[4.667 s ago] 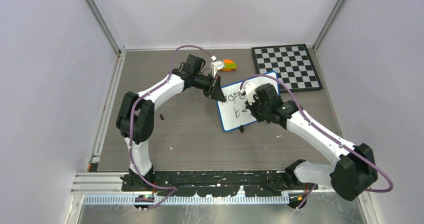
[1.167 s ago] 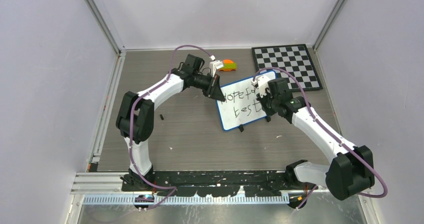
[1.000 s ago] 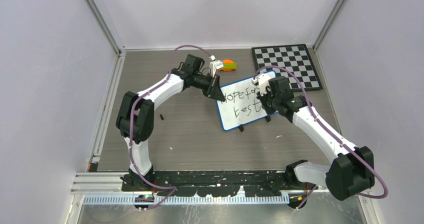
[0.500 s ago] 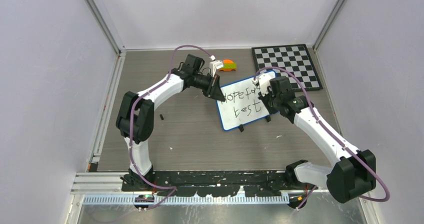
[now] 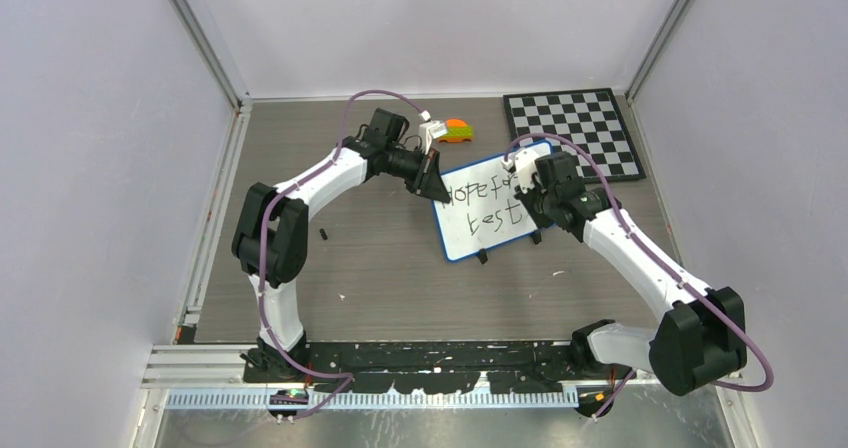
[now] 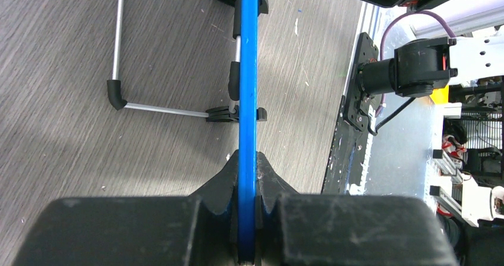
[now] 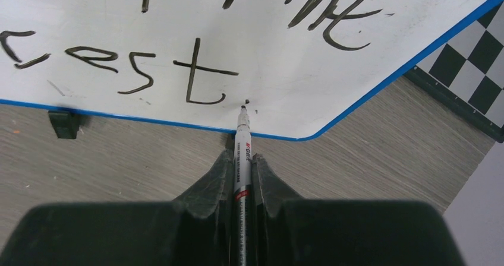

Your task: Write a sentence on the whiteboard

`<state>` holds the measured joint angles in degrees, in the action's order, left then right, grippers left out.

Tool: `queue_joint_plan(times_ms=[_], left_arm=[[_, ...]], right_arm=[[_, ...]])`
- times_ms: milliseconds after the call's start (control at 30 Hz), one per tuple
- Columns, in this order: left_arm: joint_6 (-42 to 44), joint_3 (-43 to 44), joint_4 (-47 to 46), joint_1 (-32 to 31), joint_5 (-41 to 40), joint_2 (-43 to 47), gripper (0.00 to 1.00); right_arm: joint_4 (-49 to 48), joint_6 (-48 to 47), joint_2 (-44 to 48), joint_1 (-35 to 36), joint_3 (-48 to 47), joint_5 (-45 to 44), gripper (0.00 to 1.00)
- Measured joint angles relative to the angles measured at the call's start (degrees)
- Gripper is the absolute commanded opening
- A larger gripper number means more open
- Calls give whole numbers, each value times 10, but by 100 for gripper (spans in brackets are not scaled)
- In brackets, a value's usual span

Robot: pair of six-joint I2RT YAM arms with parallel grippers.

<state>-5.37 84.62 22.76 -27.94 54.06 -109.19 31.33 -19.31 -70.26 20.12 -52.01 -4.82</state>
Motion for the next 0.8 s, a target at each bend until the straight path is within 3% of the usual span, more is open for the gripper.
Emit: queue_joint_plan(times_ms=[100, 333, 533, 800], left_arm=[[-1, 0, 1, 0, 0, 0, 27], [-1, 31, 29, 1, -2, 0, 58], [13, 112, 89, 24, -9, 12, 72], [151, 168, 278, 148, -106, 118, 73]], right_arm=[[34, 4, 2, 0, -21, 26, 0], [107, 24, 30, 0, -116, 125, 0], [148, 46, 34, 1, -176, 171, 0], [176, 78, 26, 1, -237, 240, 0]])
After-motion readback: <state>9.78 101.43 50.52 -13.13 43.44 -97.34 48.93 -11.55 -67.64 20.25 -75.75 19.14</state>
